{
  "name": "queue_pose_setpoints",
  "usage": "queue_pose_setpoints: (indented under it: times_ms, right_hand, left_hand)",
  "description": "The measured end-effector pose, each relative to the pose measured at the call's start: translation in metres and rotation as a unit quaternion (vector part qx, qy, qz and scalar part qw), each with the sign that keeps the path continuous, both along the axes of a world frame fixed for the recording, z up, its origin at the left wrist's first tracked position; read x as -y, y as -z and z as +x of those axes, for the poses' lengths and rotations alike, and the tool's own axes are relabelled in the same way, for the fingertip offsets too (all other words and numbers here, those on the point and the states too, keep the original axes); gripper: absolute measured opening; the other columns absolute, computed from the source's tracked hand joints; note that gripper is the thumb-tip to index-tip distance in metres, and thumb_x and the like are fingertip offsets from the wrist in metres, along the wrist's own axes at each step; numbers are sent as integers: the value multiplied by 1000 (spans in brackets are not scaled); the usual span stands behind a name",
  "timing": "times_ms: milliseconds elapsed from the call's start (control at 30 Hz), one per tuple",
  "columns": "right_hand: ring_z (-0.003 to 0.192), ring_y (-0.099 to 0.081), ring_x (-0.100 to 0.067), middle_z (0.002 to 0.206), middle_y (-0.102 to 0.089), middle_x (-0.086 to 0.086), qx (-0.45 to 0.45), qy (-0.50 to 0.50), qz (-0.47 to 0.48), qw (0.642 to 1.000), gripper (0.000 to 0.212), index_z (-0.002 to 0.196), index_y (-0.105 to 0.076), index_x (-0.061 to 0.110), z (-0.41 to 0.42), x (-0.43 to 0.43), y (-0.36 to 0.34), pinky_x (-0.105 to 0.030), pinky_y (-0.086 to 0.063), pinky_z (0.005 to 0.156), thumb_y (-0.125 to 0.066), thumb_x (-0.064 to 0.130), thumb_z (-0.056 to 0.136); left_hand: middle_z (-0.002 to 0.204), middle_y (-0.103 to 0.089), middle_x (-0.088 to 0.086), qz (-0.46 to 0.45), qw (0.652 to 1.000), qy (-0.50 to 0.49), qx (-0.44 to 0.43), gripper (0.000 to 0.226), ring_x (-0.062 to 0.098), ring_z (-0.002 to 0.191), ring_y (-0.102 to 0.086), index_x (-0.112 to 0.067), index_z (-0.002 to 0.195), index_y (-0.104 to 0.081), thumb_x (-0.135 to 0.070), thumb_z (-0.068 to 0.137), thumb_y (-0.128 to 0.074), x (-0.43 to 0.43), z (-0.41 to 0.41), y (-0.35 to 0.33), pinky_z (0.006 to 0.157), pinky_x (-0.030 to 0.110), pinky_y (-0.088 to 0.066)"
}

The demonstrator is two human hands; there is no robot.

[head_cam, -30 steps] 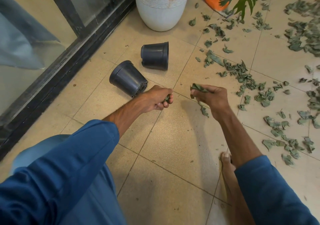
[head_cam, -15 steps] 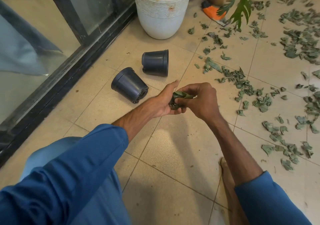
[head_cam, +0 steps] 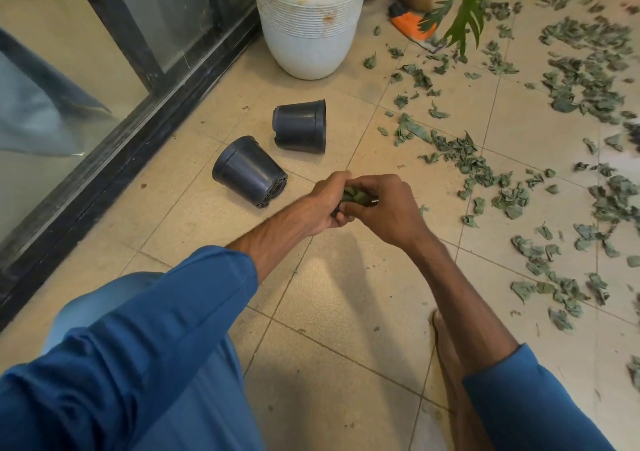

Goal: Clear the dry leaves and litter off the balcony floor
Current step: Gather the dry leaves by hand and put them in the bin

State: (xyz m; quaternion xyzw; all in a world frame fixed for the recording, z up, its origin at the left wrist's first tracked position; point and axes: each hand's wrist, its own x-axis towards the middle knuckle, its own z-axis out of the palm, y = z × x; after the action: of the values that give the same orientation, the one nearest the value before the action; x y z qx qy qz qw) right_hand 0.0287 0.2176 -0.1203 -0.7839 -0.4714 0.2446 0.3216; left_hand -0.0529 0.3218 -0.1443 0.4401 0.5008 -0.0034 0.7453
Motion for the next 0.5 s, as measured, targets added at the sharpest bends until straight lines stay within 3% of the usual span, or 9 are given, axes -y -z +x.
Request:
queue_pose_setpoints:
  times_ms: [100, 167, 267, 367, 500]
  right_hand:
    - [95, -71, -6, 106, -76, 5, -78, -20, -29, 996, 30, 126, -69, 19, 9, 4, 1, -28, -57, 88, -67, 15, 96]
    - [90, -72, -5, 103, -76, 5, -95, 10, -15, 995, 25, 121, -68, 19, 10, 6, 3, -30, -59, 86, -66, 12, 97]
    - [78, -70, -2, 90, -74, 7, -65, 48, 30, 996, 18, 106, -73, 18, 10, 7, 6, -24, -59, 76, -70, 6, 93]
    - [67, -64, 6, 83, -73, 10, -48, 42, 45, 997, 13, 98, -78, 15, 14, 8, 8, -10, -49, 65, -75, 7, 89]
    - [67, -60, 7, 83, -71, 16, -41, 32, 56, 997, 13, 96, -82, 20, 22, 14, 11, -8, -41, 65, -81, 13, 84]
  left_hand:
    - [75, -58, 9, 13, 1000, -7, -11, 37, 14, 48, -50, -3, 113, -64, -31, 106, -41, -5, 0, 6, 36, 19, -31]
    - [79, -58, 11, 12, 1000, -4, -11, 39, 13, 46, -49, 0, 122, -64, -27, 104, -42, -6, 1, 7, 34, 19, -30]
    - [76, -59, 10, -7, 1000, 22, 6, 30, 13, 49, -49, -4, 108, -65, -24, 104, -42, -4, 3, 5, 33, 19, -31]
    - [65, -56, 6, -24, 999, 41, 19, 25, 13, 51, -49, -7, 97, -60, -18, 103, -38, -2, 3, 2, 35, 17, -33]
    - [68, -52, 7, -35, 999, 35, 13, 26, 14, 52, -51, -5, 113, -58, -16, 107, -36, -3, 7, 5, 35, 18, -35]
